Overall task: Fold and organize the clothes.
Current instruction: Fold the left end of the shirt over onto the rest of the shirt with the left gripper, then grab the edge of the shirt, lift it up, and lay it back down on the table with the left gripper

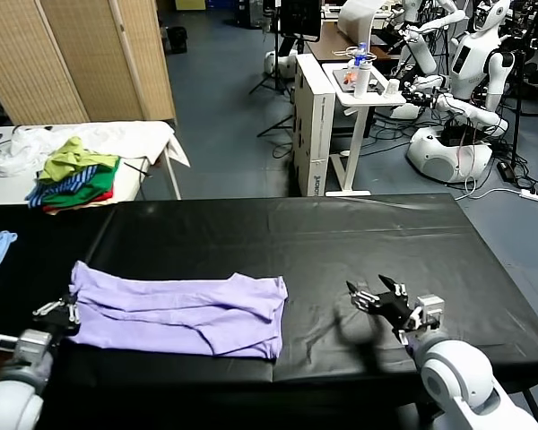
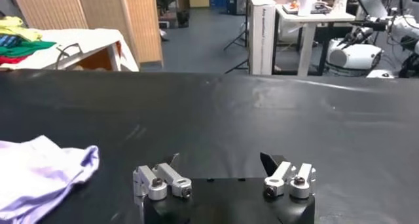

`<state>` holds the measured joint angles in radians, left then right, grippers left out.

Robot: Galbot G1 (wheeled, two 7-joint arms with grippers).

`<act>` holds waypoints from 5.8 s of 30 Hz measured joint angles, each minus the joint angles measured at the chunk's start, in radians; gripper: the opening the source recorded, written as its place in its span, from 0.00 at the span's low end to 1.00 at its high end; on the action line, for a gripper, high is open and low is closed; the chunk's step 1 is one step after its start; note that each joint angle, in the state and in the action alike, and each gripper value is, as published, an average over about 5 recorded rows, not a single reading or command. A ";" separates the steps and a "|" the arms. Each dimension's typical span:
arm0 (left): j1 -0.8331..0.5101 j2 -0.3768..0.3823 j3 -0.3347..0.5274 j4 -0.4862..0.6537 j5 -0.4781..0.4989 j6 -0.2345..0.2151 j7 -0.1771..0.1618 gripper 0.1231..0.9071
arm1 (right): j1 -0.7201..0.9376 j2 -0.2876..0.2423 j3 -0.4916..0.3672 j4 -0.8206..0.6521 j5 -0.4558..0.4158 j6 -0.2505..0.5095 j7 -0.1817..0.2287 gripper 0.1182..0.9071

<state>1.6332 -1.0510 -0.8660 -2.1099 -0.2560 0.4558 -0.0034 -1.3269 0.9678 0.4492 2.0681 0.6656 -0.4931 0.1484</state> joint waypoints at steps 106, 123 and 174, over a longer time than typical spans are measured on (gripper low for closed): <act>-0.107 -0.256 0.298 -0.068 -0.142 -0.014 -0.057 1.00 | 0.370 0.130 -0.480 -0.247 0.092 0.015 -0.105 0.22; -0.116 -0.271 0.289 0.004 -0.126 -0.096 0.052 1.00 | 0.274 0.065 -0.359 -0.117 0.118 0.041 -0.119 0.39; -0.204 -0.219 0.225 0.253 -0.535 -0.090 0.208 0.50 | -0.009 -0.006 -0.118 0.098 0.082 0.089 -0.119 1.00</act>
<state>1.4295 -1.2700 -0.6408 -1.8574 -0.7907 0.3657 0.2044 -1.3361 0.9617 0.3316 2.1657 0.7476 -0.4040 0.0292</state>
